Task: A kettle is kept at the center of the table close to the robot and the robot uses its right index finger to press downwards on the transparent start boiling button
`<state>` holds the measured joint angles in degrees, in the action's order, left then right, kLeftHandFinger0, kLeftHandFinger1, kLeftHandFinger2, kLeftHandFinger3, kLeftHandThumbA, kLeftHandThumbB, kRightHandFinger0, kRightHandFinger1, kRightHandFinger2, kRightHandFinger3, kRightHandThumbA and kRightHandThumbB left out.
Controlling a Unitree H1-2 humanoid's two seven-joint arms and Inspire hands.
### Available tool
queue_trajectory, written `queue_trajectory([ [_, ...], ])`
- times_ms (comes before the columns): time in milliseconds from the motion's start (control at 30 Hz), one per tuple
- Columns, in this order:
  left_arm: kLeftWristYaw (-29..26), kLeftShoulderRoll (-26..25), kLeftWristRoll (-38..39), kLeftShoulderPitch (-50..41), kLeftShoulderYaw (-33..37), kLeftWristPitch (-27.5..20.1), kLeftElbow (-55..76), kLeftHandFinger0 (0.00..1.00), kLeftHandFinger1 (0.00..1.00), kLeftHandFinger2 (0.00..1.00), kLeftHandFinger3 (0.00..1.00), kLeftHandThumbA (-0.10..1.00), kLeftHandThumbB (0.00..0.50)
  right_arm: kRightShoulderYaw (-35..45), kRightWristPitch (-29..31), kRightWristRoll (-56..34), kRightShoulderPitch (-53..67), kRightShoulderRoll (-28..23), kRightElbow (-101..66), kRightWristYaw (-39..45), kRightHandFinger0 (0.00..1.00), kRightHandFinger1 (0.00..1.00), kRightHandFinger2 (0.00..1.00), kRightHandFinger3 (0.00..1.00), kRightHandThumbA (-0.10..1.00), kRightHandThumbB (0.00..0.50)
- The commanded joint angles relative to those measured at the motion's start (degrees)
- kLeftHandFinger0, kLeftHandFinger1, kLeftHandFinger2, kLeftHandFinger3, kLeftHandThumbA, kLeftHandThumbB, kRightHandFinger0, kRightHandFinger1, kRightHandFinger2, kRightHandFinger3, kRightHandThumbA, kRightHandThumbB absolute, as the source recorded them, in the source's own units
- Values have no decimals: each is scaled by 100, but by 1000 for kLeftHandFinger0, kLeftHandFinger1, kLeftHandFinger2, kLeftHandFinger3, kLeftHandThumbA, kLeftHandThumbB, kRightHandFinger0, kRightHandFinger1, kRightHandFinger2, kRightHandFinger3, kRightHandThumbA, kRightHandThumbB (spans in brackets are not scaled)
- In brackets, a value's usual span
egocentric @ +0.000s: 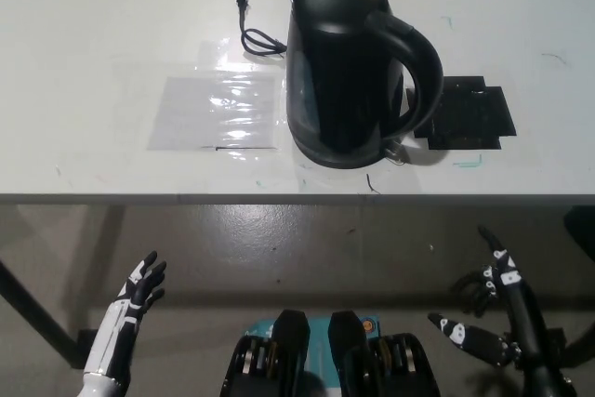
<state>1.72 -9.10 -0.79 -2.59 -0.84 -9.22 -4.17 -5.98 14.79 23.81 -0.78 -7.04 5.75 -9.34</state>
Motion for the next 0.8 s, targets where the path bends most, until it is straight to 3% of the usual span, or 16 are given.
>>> queue_trajectory([
  [0, 208, -186, -47, 127, 74, -731, 248, 1000, 1000, 1000, 1000, 1000, 280, -473, -679, 3058, -749, -136, -1531, -259, 0, 0, 0, 1000, 1000, 281],
  [767, 306, -151, 58, 204, 28, -757, 261, 1000, 1000, 1000, 1000, 1000, 276, -1019, -1631, 3375, -1750, -137, -73, -177, 0, 0, 0, 1000, 1000, 260],
])
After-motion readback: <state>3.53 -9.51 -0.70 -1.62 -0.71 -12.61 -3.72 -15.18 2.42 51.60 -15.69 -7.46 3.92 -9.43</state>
